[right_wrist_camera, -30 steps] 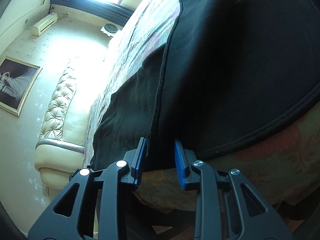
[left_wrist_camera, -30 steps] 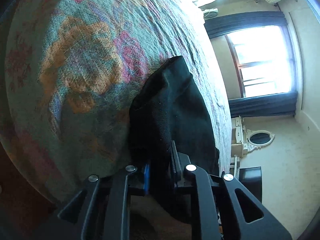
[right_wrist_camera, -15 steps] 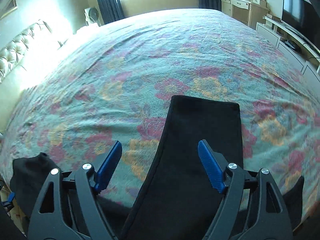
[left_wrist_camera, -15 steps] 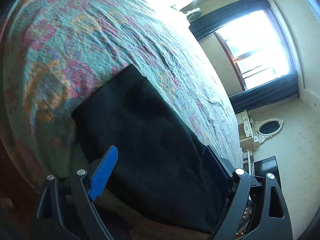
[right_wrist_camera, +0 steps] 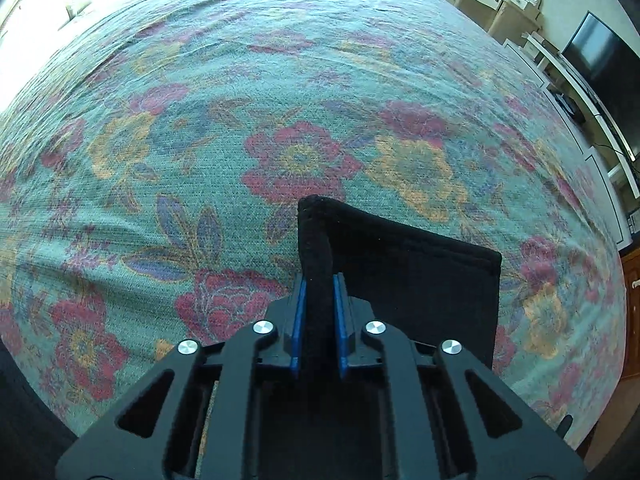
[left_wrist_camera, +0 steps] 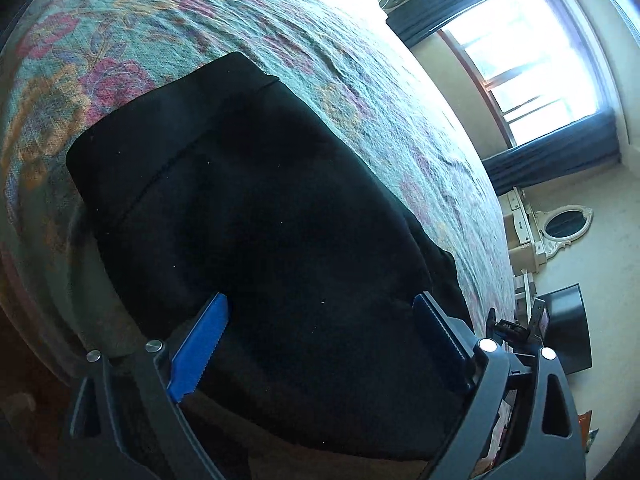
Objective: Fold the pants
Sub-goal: 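Grasp the end of a trouser leg with the right tool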
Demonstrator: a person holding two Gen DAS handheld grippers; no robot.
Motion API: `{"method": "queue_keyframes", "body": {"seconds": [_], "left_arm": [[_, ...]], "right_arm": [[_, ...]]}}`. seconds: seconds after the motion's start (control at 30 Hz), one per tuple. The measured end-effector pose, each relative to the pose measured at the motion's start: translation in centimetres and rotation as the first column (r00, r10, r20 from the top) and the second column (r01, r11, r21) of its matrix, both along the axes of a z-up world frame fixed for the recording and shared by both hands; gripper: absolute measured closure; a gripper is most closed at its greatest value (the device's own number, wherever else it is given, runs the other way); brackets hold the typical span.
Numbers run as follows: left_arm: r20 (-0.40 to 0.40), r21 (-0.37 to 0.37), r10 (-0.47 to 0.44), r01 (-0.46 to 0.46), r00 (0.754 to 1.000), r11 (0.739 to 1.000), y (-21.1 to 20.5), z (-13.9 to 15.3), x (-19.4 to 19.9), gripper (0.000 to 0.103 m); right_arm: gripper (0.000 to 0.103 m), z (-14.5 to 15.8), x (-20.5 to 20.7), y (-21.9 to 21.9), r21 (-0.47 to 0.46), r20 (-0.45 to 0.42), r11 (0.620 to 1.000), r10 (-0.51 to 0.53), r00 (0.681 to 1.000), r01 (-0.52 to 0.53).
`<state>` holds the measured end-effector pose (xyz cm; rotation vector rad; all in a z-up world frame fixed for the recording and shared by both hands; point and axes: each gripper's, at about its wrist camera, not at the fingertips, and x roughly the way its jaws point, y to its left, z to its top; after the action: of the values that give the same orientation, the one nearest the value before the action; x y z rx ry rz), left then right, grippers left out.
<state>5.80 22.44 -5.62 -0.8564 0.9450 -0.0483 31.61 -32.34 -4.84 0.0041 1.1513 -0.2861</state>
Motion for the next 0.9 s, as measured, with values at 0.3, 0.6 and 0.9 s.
{"method": "queue_keyframes", "body": {"seconds": [0.3, 0.6, 0.9], "left_arm": [[0.004, -0.010, 0.005, -0.005, 1.000, 1.000, -0.3, 0.9, -0.3, 0.011], [0.070, -0.016, -0.134, 0.135, 0.989, 0.991, -5.9, 3.4, 0.4, 0.011], [0.092, -0.046, -0.310, 0.315, 0.946, 0.948, -13.2, 4.0, 0.9, 0.011]], "right_arm": [[0.095, 10.0, -13.1, -6.6, 0.254, 0.353, 0.967, -0.071, 0.933, -0.022], [0.095, 11.8, -29.2, -16.4, 0.451, 0.455, 0.889, -0.307, 0.836, 0.081], [0.095, 4.5, -36.2, -19.2, 0.605, 0.323, 0.773, -0.456, 0.829, 0.189]]}}
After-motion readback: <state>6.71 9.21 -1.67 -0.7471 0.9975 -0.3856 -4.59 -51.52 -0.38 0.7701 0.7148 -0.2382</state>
